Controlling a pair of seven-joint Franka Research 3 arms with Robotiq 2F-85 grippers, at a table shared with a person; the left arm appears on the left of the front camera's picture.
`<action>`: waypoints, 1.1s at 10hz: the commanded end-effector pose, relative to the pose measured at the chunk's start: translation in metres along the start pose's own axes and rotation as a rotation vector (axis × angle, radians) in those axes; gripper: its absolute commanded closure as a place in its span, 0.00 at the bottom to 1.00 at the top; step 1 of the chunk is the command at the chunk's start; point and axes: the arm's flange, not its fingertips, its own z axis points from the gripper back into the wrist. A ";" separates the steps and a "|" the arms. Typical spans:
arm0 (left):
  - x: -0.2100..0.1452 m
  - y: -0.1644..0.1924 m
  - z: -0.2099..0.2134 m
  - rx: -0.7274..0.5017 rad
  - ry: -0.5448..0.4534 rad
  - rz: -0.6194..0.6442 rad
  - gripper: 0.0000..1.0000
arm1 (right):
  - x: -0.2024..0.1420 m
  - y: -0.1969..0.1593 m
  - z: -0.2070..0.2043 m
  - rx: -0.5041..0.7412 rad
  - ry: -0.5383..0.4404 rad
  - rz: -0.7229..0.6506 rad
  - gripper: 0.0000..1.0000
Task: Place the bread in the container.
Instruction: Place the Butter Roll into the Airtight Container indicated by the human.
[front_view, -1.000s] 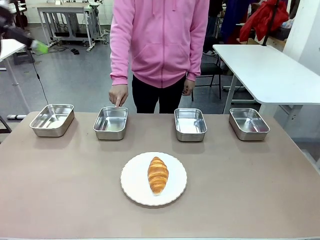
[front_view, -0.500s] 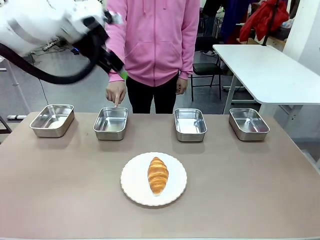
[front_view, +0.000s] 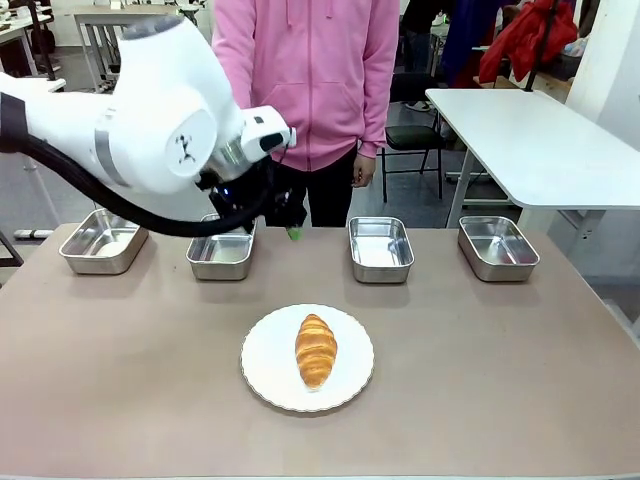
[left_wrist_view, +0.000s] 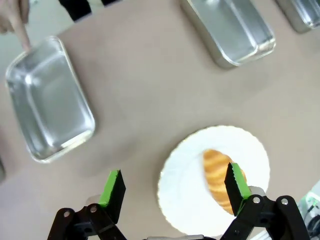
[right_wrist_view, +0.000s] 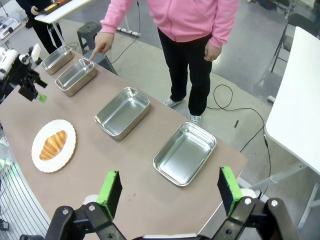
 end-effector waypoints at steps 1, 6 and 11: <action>-0.008 -0.004 0.006 -0.041 -0.022 0.017 0.00 | 0.001 -0.001 0.000 0.011 -0.029 0.016 0.00; 0.000 0.000 0.000 0.000 0.000 0.000 0.00 | 0.001 -0.001 0.000 0.011 -0.029 0.016 0.00; -0.015 -0.046 -0.018 0.036 0.008 0.129 0.00 | 0.001 -0.001 0.000 0.011 -0.029 0.016 0.00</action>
